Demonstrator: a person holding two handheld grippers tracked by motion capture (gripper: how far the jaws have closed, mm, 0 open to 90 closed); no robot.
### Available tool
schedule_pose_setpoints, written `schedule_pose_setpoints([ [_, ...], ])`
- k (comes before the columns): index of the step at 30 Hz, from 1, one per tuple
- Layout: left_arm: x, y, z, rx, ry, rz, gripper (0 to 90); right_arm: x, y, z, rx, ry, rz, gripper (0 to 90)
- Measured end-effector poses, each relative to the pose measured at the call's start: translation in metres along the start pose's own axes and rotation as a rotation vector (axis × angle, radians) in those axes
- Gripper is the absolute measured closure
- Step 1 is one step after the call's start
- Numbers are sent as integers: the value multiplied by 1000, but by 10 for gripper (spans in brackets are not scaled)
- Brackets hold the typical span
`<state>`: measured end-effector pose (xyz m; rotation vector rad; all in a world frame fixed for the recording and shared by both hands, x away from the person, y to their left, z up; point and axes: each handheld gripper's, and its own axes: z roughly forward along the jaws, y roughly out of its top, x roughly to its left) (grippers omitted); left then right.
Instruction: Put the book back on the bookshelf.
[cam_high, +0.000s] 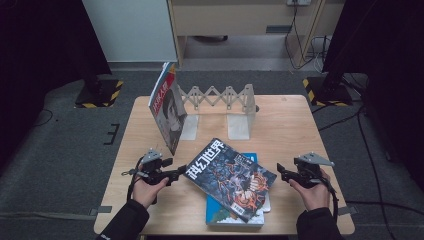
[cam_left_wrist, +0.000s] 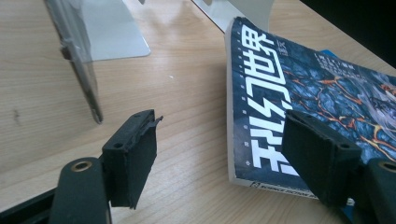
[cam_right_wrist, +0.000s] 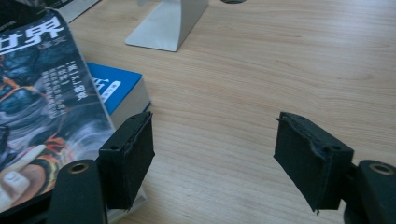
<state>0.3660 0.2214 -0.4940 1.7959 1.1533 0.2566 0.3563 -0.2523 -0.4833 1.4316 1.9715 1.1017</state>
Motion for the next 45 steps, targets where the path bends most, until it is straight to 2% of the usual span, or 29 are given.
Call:
schedule_pose_setpoints([
  [4,-2,-3,6,18,-25,2,262,6,0,0,2,18,-9,283],
  [9,-6,-6,14,66,-40,21,262,14,0,2,26,45,-19,285],
  [11,-7,-8,17,72,-67,2,264,17,0,3,33,57,-24,285],
  [15,-7,-10,20,81,-83,-10,263,22,-1,5,41,76,-34,285],
  [20,-4,-13,23,82,-116,-64,257,30,-3,10,56,103,-44,285],
  [28,-2,-15,28,85,-151,-93,233,40,-5,18,79,141,-52,283],
  [34,-2,-17,33,84,-181,-111,225,40,-6,20,78,153,-33,279],
  [40,1,-19,40,98,-241,-183,227,40,-7,20,75,157,-20,278],
  [42,1,-19,40,111,-275,-209,256,40,-7,21,73,158,-20,280],
  [43,0,-18,40,116,-290,-215,300,40,-7,21,73,158,-20,282],
  [45,-3,-18,40,110,-282,-201,314,40,-7,21,73,159,-19,283],
])
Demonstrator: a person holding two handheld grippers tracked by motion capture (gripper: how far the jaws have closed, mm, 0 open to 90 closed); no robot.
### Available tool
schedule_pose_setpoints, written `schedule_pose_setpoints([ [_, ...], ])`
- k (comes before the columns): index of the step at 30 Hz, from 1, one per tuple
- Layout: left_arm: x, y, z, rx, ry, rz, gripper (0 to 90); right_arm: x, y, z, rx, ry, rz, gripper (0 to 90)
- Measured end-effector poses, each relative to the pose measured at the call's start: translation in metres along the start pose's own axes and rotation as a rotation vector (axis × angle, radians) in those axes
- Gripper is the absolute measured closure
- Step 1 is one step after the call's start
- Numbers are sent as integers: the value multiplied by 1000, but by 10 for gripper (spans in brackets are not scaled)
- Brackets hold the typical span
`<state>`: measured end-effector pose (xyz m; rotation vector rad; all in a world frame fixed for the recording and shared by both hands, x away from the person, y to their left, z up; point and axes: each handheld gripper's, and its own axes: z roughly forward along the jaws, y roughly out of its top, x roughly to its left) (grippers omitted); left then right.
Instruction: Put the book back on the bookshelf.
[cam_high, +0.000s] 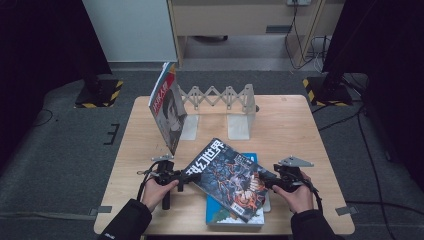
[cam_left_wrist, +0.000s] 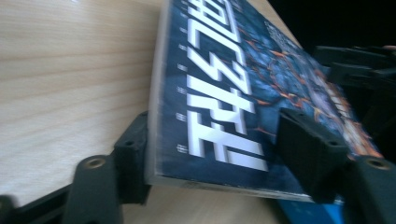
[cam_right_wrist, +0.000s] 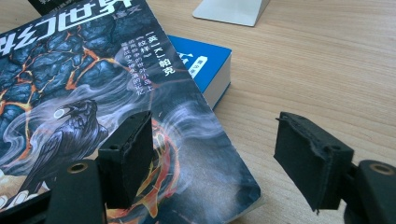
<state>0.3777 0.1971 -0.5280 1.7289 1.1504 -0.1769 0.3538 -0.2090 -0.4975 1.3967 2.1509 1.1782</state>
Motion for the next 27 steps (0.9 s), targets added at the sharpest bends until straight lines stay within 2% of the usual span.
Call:
schedule_pose_setpoints([
  [2,-2,3,-4,3,7,13,339,0,0,0,-1,1,2,283],
  [6,-5,8,-11,-7,-2,-4,418,0,-1,0,-4,-1,3,288],
  [9,-8,12,-16,-45,-37,-24,456,0,-1,0,-7,-4,7,290],
  [11,-9,16,-17,-54,-64,-34,460,0,-1,0,-8,-5,8,290],
  [12,-9,16,-17,-54,-64,-34,460,-1,-1,0,-8,-5,5,290],
  [16,-7,20,-11,-18,-90,-61,461,-1,-2,0,-10,-3,6,290],
  [21,-6,21,-7,6,-101,-69,505,-1,-2,0,-11,0,9,290],
  [22,-8,20,-4,37,-110,-70,535,-1,-2,0,-11,0,9,290],
  [23,-9,19,-2,44,-106,-67,528,-1,-2,0,-11,0,9,290],
  [27,-10,21,-4,30,-115,-81,576,-1,-2,0,-12,-1,8,289],
])
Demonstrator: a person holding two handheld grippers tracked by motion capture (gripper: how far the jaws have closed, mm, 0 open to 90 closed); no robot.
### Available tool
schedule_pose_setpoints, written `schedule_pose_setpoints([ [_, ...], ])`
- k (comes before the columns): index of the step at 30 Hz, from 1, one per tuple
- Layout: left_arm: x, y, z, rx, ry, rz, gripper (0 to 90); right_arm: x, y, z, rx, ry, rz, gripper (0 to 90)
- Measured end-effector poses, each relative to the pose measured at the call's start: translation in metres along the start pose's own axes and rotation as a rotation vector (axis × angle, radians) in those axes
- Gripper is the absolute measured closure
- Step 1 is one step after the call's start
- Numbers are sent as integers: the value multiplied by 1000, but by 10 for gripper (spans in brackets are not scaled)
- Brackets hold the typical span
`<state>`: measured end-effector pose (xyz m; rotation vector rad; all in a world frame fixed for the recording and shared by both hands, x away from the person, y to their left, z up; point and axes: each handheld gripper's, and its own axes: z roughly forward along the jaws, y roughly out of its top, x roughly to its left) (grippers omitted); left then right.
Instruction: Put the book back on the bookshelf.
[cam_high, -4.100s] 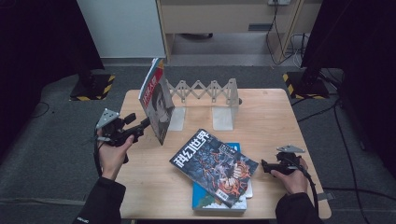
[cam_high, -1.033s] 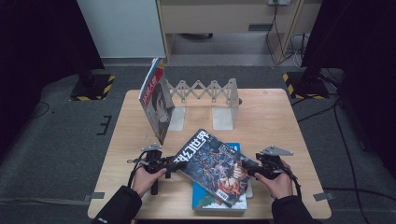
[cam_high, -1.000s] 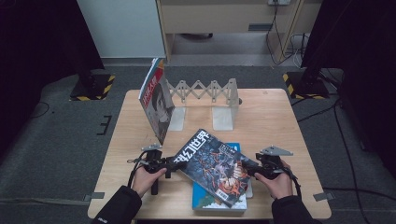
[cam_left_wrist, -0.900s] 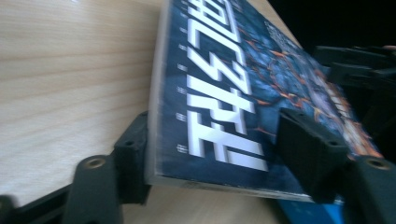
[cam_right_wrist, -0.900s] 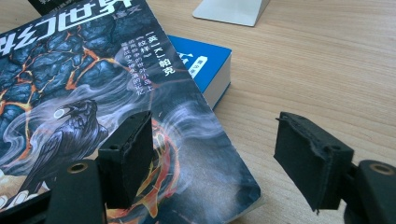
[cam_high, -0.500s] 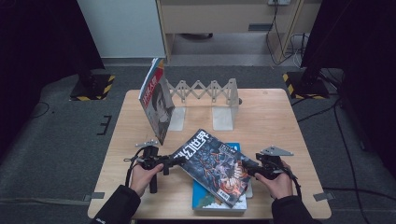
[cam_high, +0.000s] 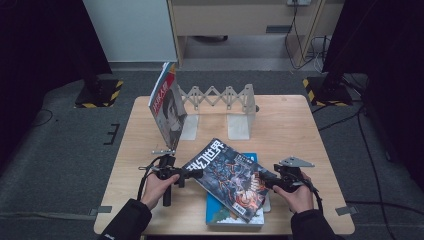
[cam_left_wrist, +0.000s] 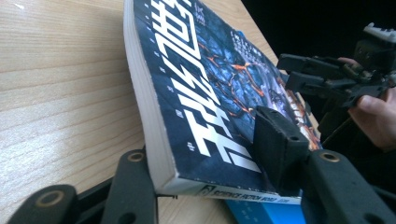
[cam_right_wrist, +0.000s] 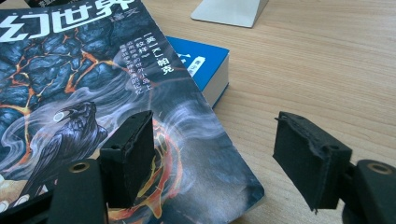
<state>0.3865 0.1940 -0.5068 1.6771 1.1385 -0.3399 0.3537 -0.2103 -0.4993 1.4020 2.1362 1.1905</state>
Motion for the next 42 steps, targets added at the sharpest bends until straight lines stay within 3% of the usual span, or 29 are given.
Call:
schedule_pose_setpoints([
  [15,-19,9,-7,-20,8,-62,675,-2,1,0,4,2,0,275],
  [29,-41,24,-20,-71,10,-83,741,-27,1,-11,-18,-88,29,274],
  [33,-49,29,-26,-97,-4,-92,766,-36,-2,-13,-3,-125,30,271],
  [38,-55,37,-35,-139,-52,-143,805,-45,-5,-13,15,-157,36,258],
  [42,-63,44,-40,-160,-61,-127,818,-47,-7,-12,33,-169,38,256],
])
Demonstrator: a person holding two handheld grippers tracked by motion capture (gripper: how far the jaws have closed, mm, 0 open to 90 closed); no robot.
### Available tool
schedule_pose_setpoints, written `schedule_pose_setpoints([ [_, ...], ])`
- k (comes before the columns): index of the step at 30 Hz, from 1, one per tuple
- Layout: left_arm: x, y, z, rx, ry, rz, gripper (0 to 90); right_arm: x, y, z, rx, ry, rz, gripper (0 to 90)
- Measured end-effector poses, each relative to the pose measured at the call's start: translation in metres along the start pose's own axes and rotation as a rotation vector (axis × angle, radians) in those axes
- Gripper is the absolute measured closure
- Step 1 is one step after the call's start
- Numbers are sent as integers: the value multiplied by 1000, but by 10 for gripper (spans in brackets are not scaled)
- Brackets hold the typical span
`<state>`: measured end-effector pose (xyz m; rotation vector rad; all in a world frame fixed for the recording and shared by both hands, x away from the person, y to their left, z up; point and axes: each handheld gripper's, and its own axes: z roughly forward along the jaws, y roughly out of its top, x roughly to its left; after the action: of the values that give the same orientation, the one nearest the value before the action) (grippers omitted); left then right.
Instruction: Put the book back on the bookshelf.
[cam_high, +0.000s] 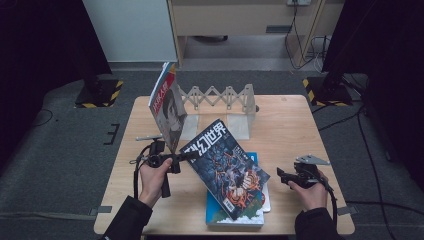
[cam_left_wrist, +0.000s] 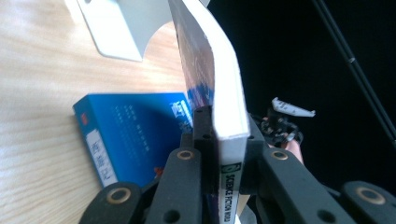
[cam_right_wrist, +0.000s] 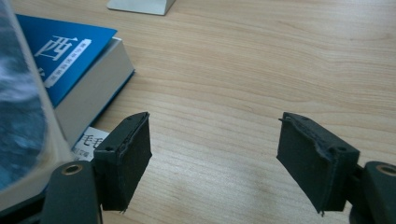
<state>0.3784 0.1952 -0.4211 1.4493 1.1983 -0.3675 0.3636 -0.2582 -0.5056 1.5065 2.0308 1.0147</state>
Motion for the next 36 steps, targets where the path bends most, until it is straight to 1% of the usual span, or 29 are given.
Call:
schedule_pose_setpoints([
  [2,-5,3,0,-3,-15,10,819,-1,-1,1,8,-4,-4,255],
  [3,-6,4,0,-8,-7,25,819,-2,-1,2,15,-8,-10,254],
  [5,-10,6,0,-8,-24,21,820,-3,-2,3,24,-13,-10,252],
  [8,-12,8,0,-11,-33,27,820,-5,-3,4,33,-18,-4,251],
  [9,-15,10,0,-18,-43,27,820,-7,-4,5,39,-26,-3,250],
  [11,-17,11,-1,-22,-47,27,820,-8,-4,5,43,-28,-7,249],
  [12,-20,13,-2,-33,-59,25,819,-9,-5,5,51,-33,1,248],
  [15,-24,19,-7,-64,-76,29,819,-10,-6,6,60,-36,-5,246],
  [17,-29,23,-11,-89,-78,33,818,-11,-6,6,67,-37,-11,244],
  [18,-31,26,-13,-98,-76,42,818,-11,-7,7,71,-39,-12,239],
  [19,-31,26,-13,-98,-76,42,818,-11,-7,7,71,-39,-12,239],
  [20,-35,30,-17,-116,-69,59,817,-12,-7,8,81,-45,-18,226],
  [21,-38,33,-19,-130,-62,66,817,-12,-8,9,84,-47,-26,223],
  [23,-41,37,-23,-143,-51,84,816,-13,-8,9,93,-55,-19,221],
  [27,-47,45,-32,-179,-41,102,817,-16,-11,12,112,-64,-18,216],
  [28,-47,45,-32,-179,-41,102,817,-16,-11,12,120,-62,-17,212],
  [32,-53,56,-45,-216,-27,124,818,-17,-13,15,139,-63,-25,200],
  [34,-55,61,-50,-236,-14,135,818,-17,-13,15,145,-63,-25,195],
  [36,-58,65,-55,-252,11,156,818,-17,-13,15,147,-59,-27,189],
])
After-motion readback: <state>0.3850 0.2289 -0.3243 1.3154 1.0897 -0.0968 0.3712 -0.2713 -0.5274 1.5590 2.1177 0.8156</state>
